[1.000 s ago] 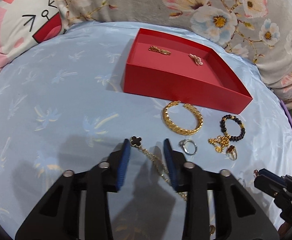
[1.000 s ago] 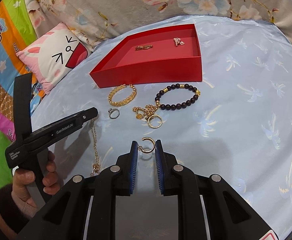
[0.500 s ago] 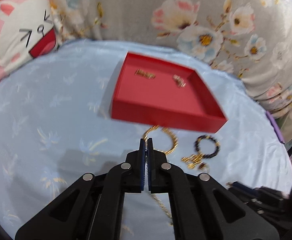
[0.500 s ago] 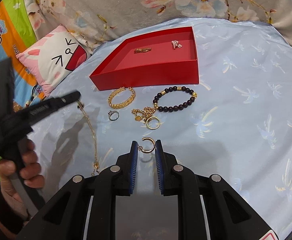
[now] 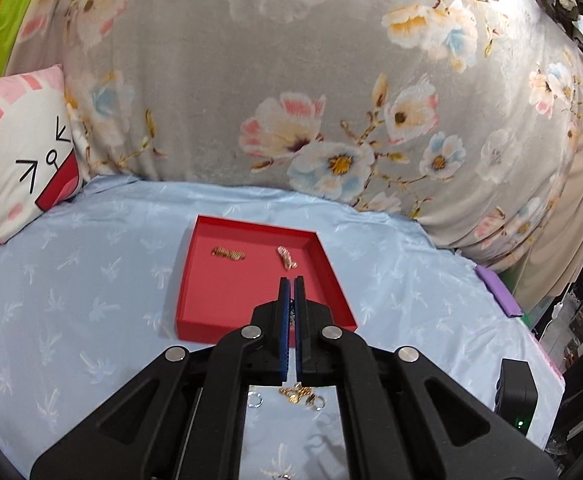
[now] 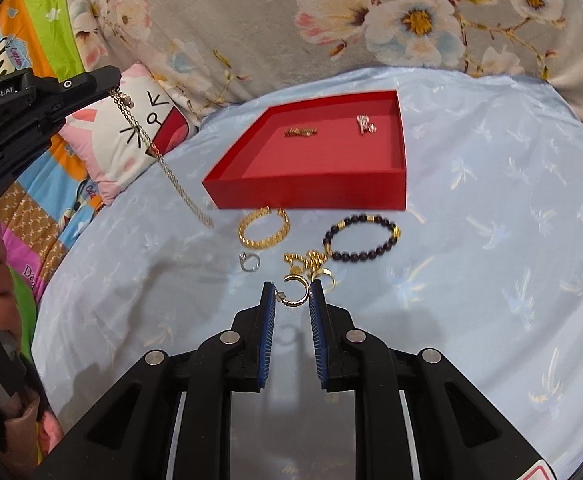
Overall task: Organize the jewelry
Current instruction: 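Carry the clover chain in the left tool while the right tool carries the hoop earring into the red box, then open the left tool releasing the chain while the right tool releases the earring in the box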
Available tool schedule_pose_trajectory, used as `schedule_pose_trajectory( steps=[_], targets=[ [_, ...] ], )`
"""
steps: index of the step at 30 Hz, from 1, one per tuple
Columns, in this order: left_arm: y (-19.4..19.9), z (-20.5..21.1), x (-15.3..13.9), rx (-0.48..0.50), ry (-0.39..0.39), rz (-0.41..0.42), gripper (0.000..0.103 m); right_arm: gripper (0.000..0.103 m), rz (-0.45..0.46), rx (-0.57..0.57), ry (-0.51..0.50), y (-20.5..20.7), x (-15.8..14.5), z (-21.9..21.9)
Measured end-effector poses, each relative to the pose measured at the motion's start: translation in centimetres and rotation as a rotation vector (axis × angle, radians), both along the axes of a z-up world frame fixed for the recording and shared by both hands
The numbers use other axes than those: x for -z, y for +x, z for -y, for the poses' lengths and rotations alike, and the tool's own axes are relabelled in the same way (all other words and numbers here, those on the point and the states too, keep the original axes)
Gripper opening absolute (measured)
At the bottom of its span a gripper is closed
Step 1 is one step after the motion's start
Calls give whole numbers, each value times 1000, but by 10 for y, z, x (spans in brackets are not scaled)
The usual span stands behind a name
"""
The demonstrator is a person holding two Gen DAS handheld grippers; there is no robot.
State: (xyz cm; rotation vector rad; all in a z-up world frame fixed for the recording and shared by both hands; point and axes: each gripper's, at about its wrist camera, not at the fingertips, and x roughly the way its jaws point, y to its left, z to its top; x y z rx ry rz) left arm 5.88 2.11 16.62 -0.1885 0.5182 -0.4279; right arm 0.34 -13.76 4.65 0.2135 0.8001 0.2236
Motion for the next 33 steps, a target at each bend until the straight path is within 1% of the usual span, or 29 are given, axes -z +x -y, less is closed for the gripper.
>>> schedule_pose_trajectory(
  steps=[4, 7, 10, 14, 16, 20, 26, 30, 33],
  targets=[
    [12, 5, -12, 5, 0, 23, 0, 16, 34, -9, 6, 14, -18, 3],
    [25, 7, -18, 5, 2, 41, 0, 16, 59, -18, 21, 32, -34, 8],
    [44, 9, -24, -1, 10, 61, 1, 16, 74, -19, 38, 57, -48, 13],
    [83, 10, -31, -14, 16, 80, 1, 16, 87, -10, 41, 101, -62, 18],
    [105, 11, -31, -29, 20, 81, 1, 16, 79, -2, 44, 127, -64, 20],
    [141, 10, -22, -63, 37, 80, 1, 16, 48, 28, 15, 174, -54, 22],
    [190, 12, 13, -86, 70, 13, 1, 16, -24, 66, -12, 233, -21, 29],
    [213, 15, 39, -95, 88, -45, 1, 16, -77, 79, 0, 254, 1, 34],
    [220, 19, 52, -91, 104, -61, 1, 16, -102, 90, -10, 263, 12, 35]
  ],
)
